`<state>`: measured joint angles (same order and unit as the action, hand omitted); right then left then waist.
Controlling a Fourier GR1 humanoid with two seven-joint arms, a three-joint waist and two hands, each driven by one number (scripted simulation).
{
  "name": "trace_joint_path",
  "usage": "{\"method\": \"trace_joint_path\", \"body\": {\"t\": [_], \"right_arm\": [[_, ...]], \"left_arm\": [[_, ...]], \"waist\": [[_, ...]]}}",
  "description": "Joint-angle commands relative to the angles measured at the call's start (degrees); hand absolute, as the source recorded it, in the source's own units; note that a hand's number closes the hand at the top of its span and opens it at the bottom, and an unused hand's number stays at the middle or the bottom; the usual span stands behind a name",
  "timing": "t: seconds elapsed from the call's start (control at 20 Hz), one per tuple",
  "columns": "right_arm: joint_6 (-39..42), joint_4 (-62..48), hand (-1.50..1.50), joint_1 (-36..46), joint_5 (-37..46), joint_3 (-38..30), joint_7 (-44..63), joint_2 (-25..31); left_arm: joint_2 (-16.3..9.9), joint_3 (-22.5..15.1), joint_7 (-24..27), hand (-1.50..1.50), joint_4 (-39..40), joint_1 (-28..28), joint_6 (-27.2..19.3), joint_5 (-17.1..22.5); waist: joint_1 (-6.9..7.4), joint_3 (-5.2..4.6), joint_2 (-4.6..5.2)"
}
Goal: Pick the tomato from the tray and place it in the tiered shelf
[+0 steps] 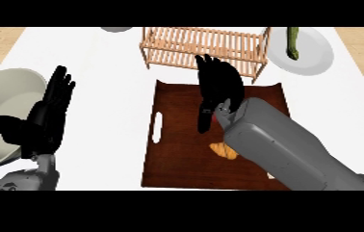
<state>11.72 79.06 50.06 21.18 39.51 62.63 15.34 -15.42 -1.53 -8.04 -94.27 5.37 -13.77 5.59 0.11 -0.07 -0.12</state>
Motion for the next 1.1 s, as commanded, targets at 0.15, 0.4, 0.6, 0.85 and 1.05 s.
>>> {"method": "trace_joint_path", "body": {"t": [0.15,0.4,0.6,0.85,1.05], "right_arm": [[1.86,-0.68,-1.5,-5.51,4.79,-1.88,1.81,0.5],[1.44,-4.83,-1.5,-6.81,8.99,-3.42,0.01,-4.12],[4.75,-0.46,-1.5,-10.99,10.78,-4.32,-0.49,-2.57],[2.88,-2.31,-1.5,-14.11,16.38,-5.06,-2.39,-7.06],[-1.39,-12.31,-1.5,-11.82,20.32,-8.78,-11.46,-9.99]], "left_arm": [[1.04,0.39,-0.15,0.0,-1.17,-0.7,0.5,-0.32],[1.37,0.79,-0.81,0.0,-1.53,-0.23,1.02,-1.21],[2.99,0.42,1.21,0.0,-0.84,-2.26,0.81,-2.47],[2.54,2.21,-0.51,0.0,0.29,0.8,1.71,-2.92],[2.47,2.55,-4.24,0.0,-3.22,0.85,1.95,-3.17]], "waist": [[-0.13,0.06,0.01],[0.07,0.06,0.09],[-0.18,0.06,0.01],[-0.1,0.06,0.07],[0.32,0.07,0.16]]}}
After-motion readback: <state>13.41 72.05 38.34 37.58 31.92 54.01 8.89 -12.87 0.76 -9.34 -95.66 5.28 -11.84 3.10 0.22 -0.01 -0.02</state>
